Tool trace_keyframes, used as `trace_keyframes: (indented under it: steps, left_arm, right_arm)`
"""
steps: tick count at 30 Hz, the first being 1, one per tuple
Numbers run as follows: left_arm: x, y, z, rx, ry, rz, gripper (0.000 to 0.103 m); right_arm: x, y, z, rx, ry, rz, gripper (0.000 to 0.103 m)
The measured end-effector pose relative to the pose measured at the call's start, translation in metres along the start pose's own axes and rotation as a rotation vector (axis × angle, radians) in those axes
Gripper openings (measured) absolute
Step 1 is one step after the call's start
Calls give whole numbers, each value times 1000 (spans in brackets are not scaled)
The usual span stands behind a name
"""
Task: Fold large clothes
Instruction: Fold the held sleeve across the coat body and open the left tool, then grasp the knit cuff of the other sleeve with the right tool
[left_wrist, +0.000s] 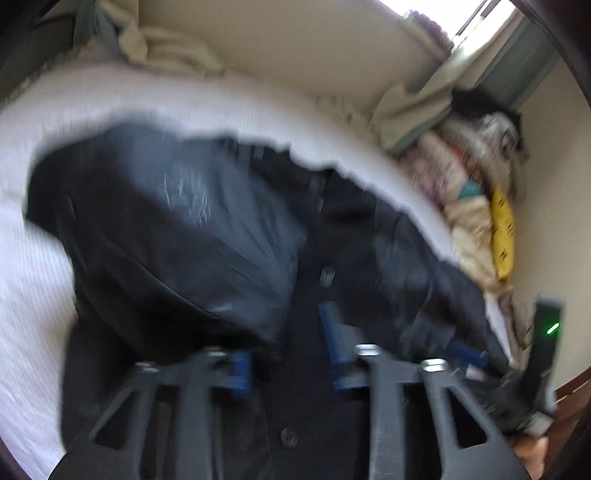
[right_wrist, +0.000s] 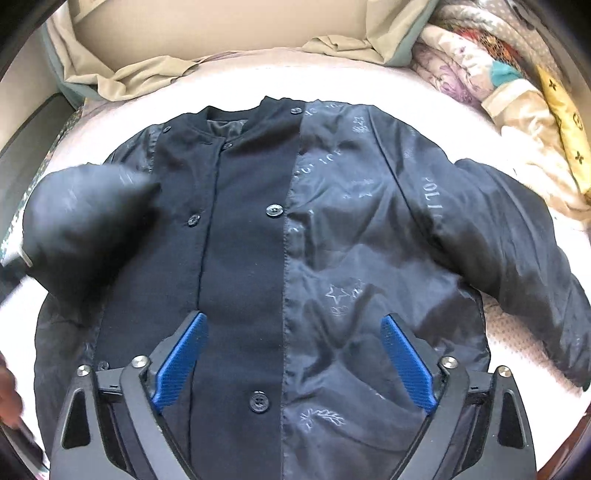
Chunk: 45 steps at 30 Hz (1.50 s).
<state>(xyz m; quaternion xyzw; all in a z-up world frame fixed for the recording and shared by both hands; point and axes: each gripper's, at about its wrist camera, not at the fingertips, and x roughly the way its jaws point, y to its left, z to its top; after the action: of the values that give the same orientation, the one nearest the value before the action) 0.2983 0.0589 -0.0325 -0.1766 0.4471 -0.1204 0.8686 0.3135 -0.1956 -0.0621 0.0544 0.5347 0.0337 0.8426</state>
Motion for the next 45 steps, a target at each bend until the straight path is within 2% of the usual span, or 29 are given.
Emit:
trace_keyframes:
  steps: [3,7,9,13,15,18,20,21,23,25,27,31,33,34,38,39,40,42,44,45]
  left_arm:
    - [-2,4,-9,-18,19,34,81]
    - [-27,13,-14,-78,78,29,83]
    - [-43,13,-19,-98,83,28,86]
    - [-91,17,-30,-80,21,61,86]
    - [-118,25,-24,-81,-57,129,86]
    - [-155,51,-8,-119,-181,243,86]
    - [-180,76,-1,-188,-266,334,86]
    - [-186,84,0,-215,-285,348,86]
    - [-203,105,2,-295,-315,349,86]
    - [-211,114,1,-319,-335,342,86]
    - [-217,118,0,-321,-351,374,86]
    - [-229,127,-2,-339,-376,385,86]
    - [-236,133,-2,-352,-393,391,86]
    - [-239,136,-2,-360,-400,394,86]
    - [-247,147,-3,-397,-412,371,86]
    - [-248,148,-3,-402,-413,366,86]
    - [-249,150,-3,-408,-413,361,86]
    - [-250,151,-3,-414,-414,357,86]
    - [-250,151,-4,-417,-413,354,86]
    - [-250,150,-4,-417,-412,353,86]
  right_arm:
    - [-4,-9,-2,18,8,23,88]
    - [-6,-15,-3,38,22,34,82]
    - [-8,-16,-4,44,19,53,79]
    - [-14,-5,-3,10,-12,36,75]
    - [-20,7,-3,-39,-53,36,75]
    - [-30,36,-7,-155,-115,33,75]
    - [-38,64,-10,-239,-146,41,75]
    - [-41,81,-11,-278,-151,60,75]
    - [-46,112,-10,-346,-162,84,75]
    - [-50,154,-5,-423,-184,104,75]
    - [-52,197,1,-499,-216,118,76]
    - [-42,272,11,-626,-271,70,88]
    - [-24,303,12,-688,-292,-14,88]
    - [-13,310,12,-708,-281,-39,88]
    - [47,328,22,-702,-135,-119,87]
    - [59,328,23,-690,-109,-119,83]
    - [64,327,25,-670,-93,-98,74]
    - [67,318,32,-584,-59,-19,61]
    - [61,310,39,-536,-66,27,50]
    - [54,307,41,-527,-81,49,41]
